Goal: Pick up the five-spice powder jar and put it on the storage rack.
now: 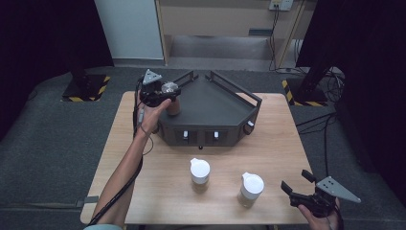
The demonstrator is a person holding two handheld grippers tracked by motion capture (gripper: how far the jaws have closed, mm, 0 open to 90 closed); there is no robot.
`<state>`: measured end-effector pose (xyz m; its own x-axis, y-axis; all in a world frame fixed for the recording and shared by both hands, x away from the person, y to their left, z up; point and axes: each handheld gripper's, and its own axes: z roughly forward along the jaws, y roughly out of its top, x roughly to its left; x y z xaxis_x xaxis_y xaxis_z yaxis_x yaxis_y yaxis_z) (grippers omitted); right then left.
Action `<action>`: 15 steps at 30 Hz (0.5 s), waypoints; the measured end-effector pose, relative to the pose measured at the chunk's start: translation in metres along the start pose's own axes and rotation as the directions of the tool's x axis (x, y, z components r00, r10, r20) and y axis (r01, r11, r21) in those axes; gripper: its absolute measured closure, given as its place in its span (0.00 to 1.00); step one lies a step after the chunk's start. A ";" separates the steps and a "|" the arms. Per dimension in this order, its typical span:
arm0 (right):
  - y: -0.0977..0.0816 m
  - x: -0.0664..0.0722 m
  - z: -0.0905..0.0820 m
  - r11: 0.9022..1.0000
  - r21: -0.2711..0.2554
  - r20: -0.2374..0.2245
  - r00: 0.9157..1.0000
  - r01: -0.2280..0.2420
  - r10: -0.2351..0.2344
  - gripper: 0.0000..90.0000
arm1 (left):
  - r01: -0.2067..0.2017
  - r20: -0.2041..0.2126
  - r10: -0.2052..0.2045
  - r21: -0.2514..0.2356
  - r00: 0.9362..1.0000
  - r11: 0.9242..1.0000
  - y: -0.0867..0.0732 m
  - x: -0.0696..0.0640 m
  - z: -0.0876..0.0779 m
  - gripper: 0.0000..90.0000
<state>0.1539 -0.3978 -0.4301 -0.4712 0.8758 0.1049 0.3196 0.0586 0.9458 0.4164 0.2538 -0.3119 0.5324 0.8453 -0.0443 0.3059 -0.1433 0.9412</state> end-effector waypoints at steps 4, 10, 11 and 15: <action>0.000 0.000 0.000 1.000 0.000 0.000 1.000 -0.001 0.001 0.07 | 0.006 -0.003 -0.006 0.005 1.000 1.000 -0.003 0.001 0.002 0.37; 0.000 0.000 0.000 1.000 0.000 -0.001 1.000 -0.001 0.001 0.07 | 0.010 -0.005 -0.010 0.011 1.000 1.000 -0.007 0.002 0.004 0.37; 0.000 0.000 0.000 1.000 0.000 -0.001 1.000 -0.001 0.001 0.07 | 0.012 -0.005 -0.012 0.010 1.000 1.000 -0.007 0.003 0.004 0.37; 0.000 0.000 0.000 1.000 0.002 -0.003 1.000 0.000 0.000 0.07 | 0.045 -0.004 -0.045 0.000 0.999 0.999 -0.010 0.006 0.005 0.37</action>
<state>0.1544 -0.3979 -0.4301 -0.4737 0.8743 0.1056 0.3215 0.0601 0.9450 0.4205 0.2580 -0.3234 0.5154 0.8527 -0.0850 0.3291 -0.1053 0.9384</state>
